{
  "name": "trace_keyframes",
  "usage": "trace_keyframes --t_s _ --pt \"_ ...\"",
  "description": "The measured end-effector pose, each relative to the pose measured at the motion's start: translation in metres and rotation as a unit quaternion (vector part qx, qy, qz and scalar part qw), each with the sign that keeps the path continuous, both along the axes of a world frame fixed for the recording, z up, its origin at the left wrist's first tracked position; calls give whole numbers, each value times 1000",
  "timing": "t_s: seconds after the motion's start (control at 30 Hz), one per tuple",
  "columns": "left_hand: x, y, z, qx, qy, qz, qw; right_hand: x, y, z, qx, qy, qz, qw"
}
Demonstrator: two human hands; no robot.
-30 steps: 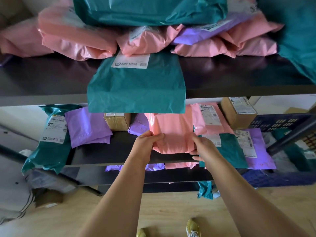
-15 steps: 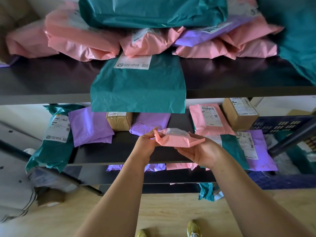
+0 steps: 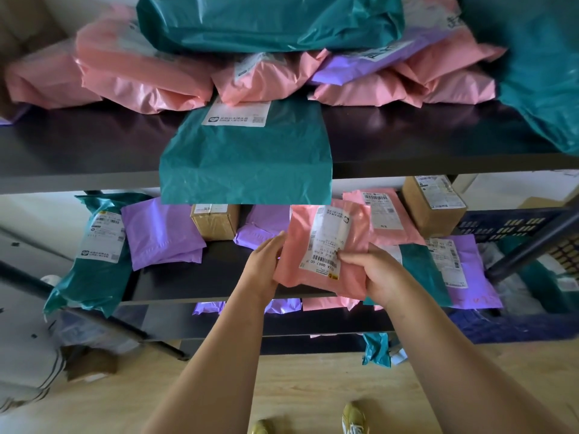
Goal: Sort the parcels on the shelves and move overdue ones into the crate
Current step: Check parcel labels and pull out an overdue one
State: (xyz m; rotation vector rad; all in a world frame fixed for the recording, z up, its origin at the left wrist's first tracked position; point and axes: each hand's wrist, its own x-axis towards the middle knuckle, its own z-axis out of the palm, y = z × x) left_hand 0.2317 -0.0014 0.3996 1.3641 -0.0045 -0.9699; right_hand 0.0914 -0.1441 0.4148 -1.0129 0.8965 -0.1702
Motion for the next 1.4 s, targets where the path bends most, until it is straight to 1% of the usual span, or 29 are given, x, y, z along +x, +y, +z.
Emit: trace_keyframes --t_s 0.1,0.27,0.33,0.4,0.5,0.57,0.6,0.67,0.7,0.77,0.87,0.93,0.97,1.0,1.03,1.1,1.17,1.23,1.3,1.4 --pt "-5 2 -1 -10 -8 -85 996 1 0 -2 -11 -38 -34 999" --pt "-11 5 0 27 10 -116 993 1 0 -5 -35 -50 -56 997" --pt "-10 6 1 27 11 -116 993 0 -2 -10 -43 -31 -54 997" --pt "-8 6 1 18 7 -96 995 0 -4 -13 -48 -16 -44 998" --pt "-1 7 1 17 -19 -62 998 -3 -9 -11 -41 -44 -50 997" --pt "6 6 1 48 -65 -58 995 -4 -16 -8 -84 -30 -78 993" --pt "9 5 2 71 -92 -61 991 -4 -20 -6 -136 3 -88 987" --pt "15 1 3 108 -137 -72 982 -3 -27 -1 -249 77 -89 961" --pt "17 -1 4 126 -159 -85 976 -3 -29 4 -295 97 -78 947" --pt "20 -6 5 165 -210 -127 955 -2 -28 10 -369 97 -20 924" --pt "17 -14 11 189 -245 -193 931 -2 -23 14 -431 109 109 889" --pt "14 -21 14 189 -270 -210 921 0 -15 11 -471 134 197 849" --pt "13 -24 16 191 -284 -211 916 1 -13 8 -500 154 227 821" --pt "11 -26 19 196 -300 -211 910 2 -10 6 -523 169 236 801" --pt "9 -28 20 199 -317 -206 904 3 -8 4 -538 179 228 792" --pt "7 -29 21 203 -343 -184 899 2 -8 -2 -538 180 204 798" --pt "7 -29 19 186 -338 -137 912 2 -10 -6 -518 170 181 818" --pt "8 -29 15 184 -335 -94 919 1 -13 -5 -483 163 151 847" --pt "9 -28 13 184 -315 -62 929 -2 -17 -2 -427 158 107 884" --pt "7 -29 7 187 -246 -54 950 -6 -22 -1 -313 131 23 941"
